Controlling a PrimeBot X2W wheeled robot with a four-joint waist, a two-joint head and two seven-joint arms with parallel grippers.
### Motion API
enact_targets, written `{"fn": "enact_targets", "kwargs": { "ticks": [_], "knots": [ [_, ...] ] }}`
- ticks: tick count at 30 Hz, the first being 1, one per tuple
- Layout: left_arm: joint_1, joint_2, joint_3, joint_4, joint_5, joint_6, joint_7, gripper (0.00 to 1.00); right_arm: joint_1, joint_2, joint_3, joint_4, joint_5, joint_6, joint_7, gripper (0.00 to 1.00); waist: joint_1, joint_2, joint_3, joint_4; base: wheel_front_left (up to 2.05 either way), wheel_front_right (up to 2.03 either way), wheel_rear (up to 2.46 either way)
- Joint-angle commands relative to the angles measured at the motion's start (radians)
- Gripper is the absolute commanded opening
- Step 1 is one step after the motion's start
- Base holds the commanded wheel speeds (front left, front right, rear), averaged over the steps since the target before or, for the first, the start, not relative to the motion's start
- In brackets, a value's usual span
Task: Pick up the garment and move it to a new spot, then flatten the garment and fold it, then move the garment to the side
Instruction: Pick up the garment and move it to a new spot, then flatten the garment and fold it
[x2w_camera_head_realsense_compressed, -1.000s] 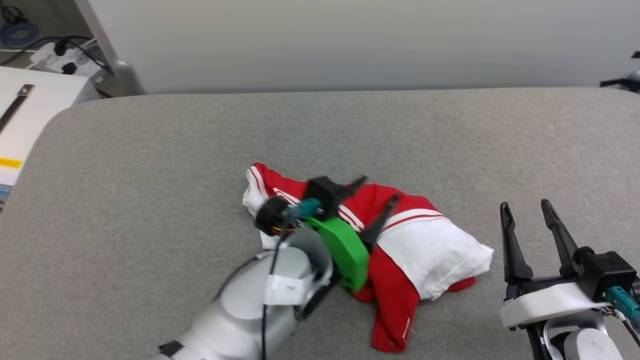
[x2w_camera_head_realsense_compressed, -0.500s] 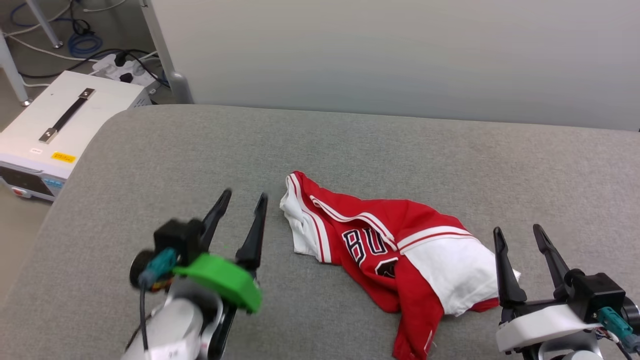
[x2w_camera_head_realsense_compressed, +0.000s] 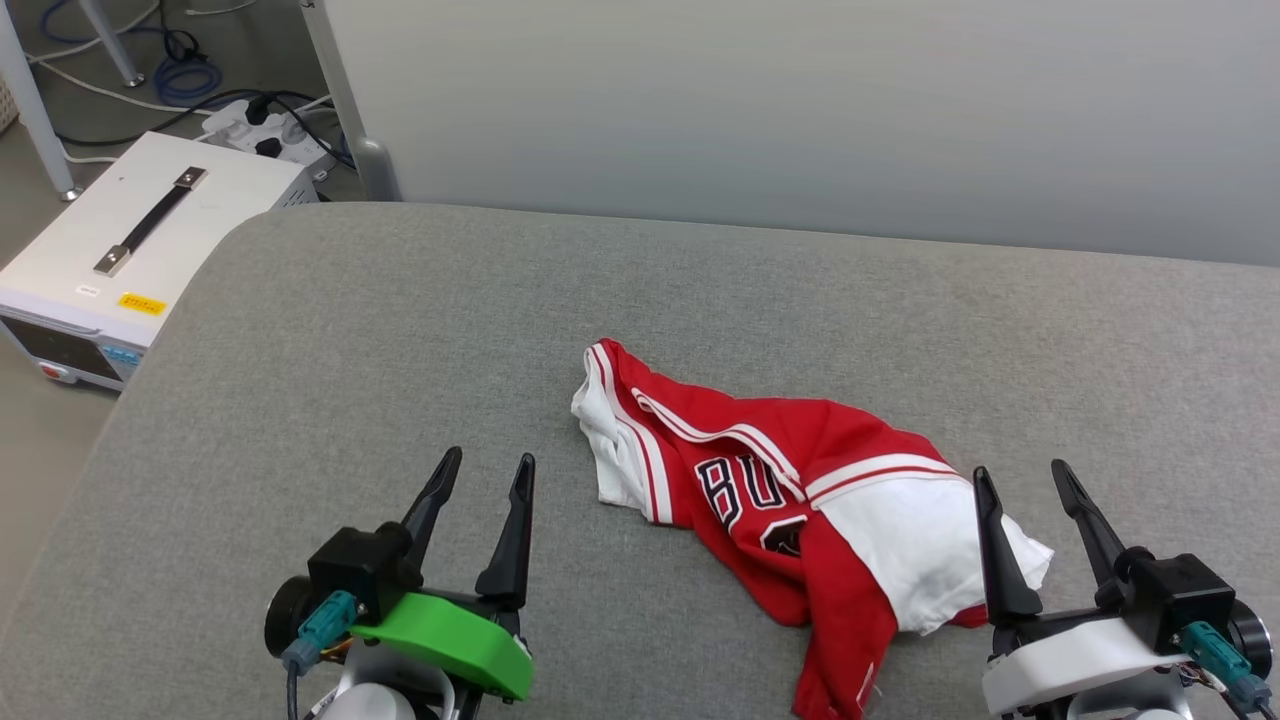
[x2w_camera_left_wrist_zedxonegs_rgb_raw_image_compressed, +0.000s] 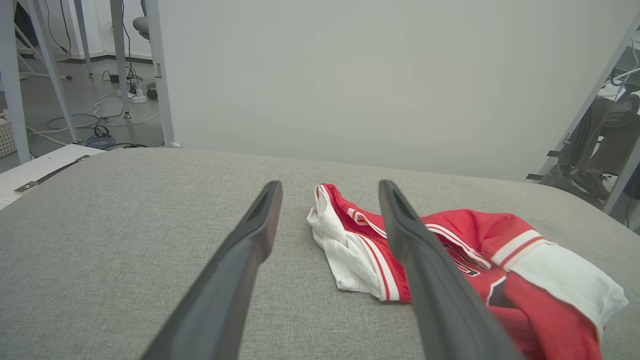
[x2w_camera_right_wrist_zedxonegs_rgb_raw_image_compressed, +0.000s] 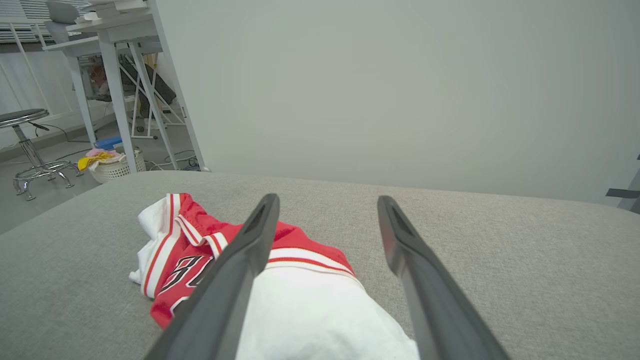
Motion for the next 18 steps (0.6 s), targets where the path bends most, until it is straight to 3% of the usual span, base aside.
{"fn": "enact_targets", "kwargs": {
  "ticks": [1,5,8,18],
  "knots": [
    [0.004,-0.010,0.009,0.004,0.013,-0.011,-0.006,1.00,0.006,-0.002,0.001,0.003,-0.008,-0.001,-0.006,1.00,0.0000,0.0000,0.005,0.005,0.00,0.00,0.00],
    [-0.006,-0.032,0.035,0.013,0.039,-0.036,-0.006,1.00,-0.017,-0.014,0.023,0.014,-0.031,-0.001,0.005,1.00,0.0000,0.0000,0.022,0.016,0.00,0.00,0.00],
    [-0.008,-0.051,0.052,0.022,0.055,-0.051,-0.006,1.00,-0.050,-0.045,0.060,0.022,-0.026,-0.001,0.074,1.00,0.0000,0.0000,0.038,0.026,0.00,0.00,0.00],
    [-0.027,-0.098,0.086,0.046,0.098,-0.089,-0.006,1.00,-0.228,-0.203,0.227,0.029,0.121,-0.001,0.581,1.00,0.0000,0.0000,0.101,0.079,0.00,0.00,0.00]
  ]
}}
